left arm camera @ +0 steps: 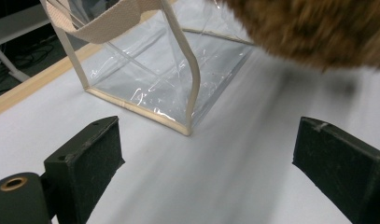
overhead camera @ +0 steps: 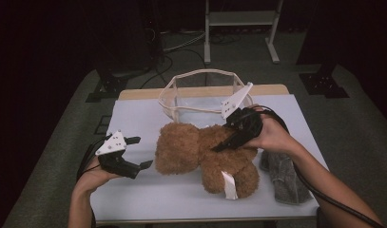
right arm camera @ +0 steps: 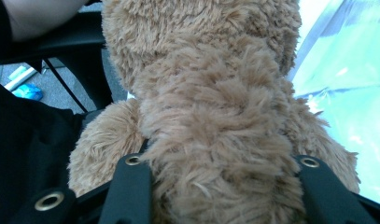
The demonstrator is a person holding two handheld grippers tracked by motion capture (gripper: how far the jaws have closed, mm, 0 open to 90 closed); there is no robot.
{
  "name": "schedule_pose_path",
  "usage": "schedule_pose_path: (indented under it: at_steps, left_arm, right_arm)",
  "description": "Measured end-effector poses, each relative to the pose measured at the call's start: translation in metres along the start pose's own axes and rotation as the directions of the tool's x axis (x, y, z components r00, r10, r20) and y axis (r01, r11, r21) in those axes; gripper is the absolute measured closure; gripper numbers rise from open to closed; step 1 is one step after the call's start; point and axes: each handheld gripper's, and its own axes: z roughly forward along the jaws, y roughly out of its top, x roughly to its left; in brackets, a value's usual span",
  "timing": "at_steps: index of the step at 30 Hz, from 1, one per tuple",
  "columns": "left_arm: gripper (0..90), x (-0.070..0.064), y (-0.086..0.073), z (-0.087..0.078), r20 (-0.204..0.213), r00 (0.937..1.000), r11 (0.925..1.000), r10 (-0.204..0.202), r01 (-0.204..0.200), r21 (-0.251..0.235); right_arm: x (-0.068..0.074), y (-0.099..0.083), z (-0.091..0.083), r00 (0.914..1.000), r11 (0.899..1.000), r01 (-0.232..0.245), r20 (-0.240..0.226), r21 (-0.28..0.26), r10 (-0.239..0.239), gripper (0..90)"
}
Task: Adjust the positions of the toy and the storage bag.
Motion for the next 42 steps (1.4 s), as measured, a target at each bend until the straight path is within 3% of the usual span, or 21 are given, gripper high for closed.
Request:
schedule_pose_path:
  at_steps: [8, 19, 31, 42]
  left_arm:
    - [7.3, 0.001, -0.001, -0.002, -0.007, 1.0000, 1.0000, -0.006, 0.006, -0.005]
    - [7.3, 0.001, -0.002, -0.003, -0.001, 1.0000, 0.9999, -0.006, 0.006, -0.011]
    - [7.3, 0.003, -0.004, -0.004, -0.001, 0.9999, 0.9999, -0.014, 0.014, -0.008]
    - [7.3, 0.005, -0.007, -0.007, -0.005, 0.9999, 0.9999, -0.015, 0.015, -0.005]
  right_arm:
    - [0.005, 0.028, -0.027, 0.9992, 0.999, 0.032, 0.023, -0.006, -0.032, 57.5]
    - [-0.001, 0.075, -0.063, 0.9960, 0.998, 0.064, 0.063, -0.016, -0.063, 57.3]
    - [-0.030, 0.120, -0.095, 0.9903, 0.998, 0.061, 0.126, -0.021, -0.058, 57.1]
    - [-0.069, 0.139, -0.097, 0.9884, 1.000, 0.022, 0.150, 0.005, -0.022, 57.1]
